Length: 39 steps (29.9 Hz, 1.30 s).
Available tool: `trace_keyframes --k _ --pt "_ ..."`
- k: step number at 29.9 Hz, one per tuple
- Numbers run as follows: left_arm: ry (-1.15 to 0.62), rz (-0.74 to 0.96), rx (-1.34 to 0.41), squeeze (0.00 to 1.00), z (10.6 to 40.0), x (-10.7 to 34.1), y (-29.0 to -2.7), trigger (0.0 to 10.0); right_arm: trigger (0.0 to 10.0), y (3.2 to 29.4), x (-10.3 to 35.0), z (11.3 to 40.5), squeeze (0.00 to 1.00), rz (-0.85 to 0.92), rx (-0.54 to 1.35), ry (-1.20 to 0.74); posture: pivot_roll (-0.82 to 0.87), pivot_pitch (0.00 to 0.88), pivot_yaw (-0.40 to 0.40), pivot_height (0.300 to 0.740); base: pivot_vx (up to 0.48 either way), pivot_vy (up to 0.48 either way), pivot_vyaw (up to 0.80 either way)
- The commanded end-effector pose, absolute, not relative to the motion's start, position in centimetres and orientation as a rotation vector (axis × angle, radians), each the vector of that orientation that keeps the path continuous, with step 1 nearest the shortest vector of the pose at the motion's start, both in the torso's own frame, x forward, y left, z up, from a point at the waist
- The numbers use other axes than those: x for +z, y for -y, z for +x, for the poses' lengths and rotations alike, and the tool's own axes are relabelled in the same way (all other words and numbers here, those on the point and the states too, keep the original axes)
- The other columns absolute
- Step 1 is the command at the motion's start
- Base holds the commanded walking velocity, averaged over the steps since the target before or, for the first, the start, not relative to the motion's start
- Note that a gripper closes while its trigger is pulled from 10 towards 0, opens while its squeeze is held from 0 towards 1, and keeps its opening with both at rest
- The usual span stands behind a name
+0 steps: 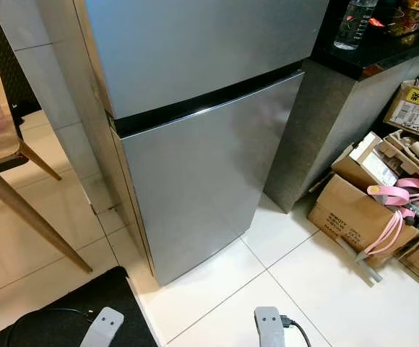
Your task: Restocking fridge
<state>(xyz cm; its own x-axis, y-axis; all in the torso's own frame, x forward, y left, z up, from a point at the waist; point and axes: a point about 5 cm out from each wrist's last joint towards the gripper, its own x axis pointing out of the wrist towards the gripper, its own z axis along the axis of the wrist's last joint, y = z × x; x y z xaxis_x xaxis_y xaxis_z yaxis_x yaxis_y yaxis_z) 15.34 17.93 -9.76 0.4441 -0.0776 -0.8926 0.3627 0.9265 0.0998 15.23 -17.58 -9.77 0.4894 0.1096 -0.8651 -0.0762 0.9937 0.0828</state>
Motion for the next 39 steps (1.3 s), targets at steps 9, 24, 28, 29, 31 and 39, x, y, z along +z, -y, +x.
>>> trace_keyframes --k 9,24,28,29,31,39 --pt "-1.125 0.298 -0.296 0.0 14.26 -10.2 -17.84 10.0 10.0 17.06 -10.17 14.33 0.0 0.062 0.118 -1.087 -0.02 0.069 -0.005 0.74 0.0 0.0 0.0" --pt "-1.125 0.297 -0.294 0.0 14.25 -10.2 -17.87 10.0 10.0 17.0 -10.14 14.42 0.0 0.064 0.12 -1.085 -0.02 0.072 -0.004 0.74 0.0 0.0 0.0" --pt "-1.125 0.297 -0.292 0.0 14.27 -10.19 -17.89 10.0 10.0 16.99 -10.13 14.44 0.0 0.064 0.122 -1.084 -0.02 0.073 -0.004 0.74 0.0 0.0 0.0" --pt "-1.125 0.297 -0.292 0.0 14.27 -10.19 -17.89 10.0 10.0 16.99 -10.13 14.44 0.0 0.064 0.122 -1.084 -0.02 0.073 -0.004 0.74 0.0 0.0 0.0" --pt "-1.124 0.297 -0.293 0.0 14.29 -10.19 -17.9 10.0 10.0 17.02 -10.15 14.39 0.0 0.064 0.12 -1.086 -0.02 0.072 -0.002 0.74 0.0 0.0 0.0" --pt "-1.123 0.299 -0.295 0.0 14.36 -10.16 -17.88 10.0 10.0 17.03 -10.14 14.44 0.0 0.064 0.119 -1.085 -0.02 0.072 -0.003 0.74 0.0 0.0 0.0"
